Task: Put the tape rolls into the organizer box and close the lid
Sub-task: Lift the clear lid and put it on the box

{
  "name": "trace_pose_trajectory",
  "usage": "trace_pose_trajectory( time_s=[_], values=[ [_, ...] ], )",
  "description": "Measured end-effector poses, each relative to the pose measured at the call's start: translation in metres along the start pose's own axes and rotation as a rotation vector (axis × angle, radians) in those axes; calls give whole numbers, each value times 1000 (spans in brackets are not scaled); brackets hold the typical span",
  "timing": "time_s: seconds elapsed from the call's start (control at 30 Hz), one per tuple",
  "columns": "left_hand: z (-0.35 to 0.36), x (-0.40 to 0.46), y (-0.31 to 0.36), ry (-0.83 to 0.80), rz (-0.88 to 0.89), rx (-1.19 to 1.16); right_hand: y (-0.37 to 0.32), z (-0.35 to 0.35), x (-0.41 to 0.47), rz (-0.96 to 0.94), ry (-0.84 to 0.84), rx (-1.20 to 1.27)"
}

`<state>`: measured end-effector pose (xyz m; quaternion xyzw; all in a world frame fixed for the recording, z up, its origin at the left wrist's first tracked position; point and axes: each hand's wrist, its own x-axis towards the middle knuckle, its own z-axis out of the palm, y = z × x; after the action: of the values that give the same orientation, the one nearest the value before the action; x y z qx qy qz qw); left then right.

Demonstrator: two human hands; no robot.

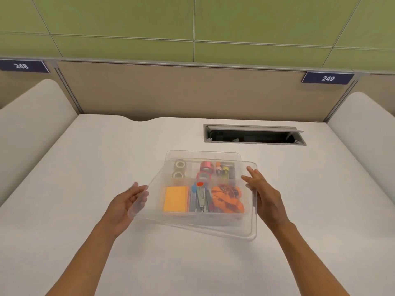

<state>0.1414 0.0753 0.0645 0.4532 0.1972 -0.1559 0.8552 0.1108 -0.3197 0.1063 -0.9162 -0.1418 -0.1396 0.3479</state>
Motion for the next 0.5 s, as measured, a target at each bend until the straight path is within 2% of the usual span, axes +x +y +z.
trace_pose_trajectory(
  time_s=[0.07, 0.17, 0.3, 0.37, 0.5],
  values=[
    [-3, -2, -5, 36, 27, 96, -1, 4, 0, 51, -18, 19],
    [-5, -5, -8, 17, 29, 176, 3, 10, -3, 284, 148, 359],
    [-2, -7, -10, -66, 53, 306, 15, 19, -1, 330, 343, 322],
    [1, -8, -10, -84, 84, 356, 22, 21, 0, 312, 305, 431],
    [11, -6, -10, -54, 130, 412, 37, 19, 2, 382, 113, 709]
  ],
)
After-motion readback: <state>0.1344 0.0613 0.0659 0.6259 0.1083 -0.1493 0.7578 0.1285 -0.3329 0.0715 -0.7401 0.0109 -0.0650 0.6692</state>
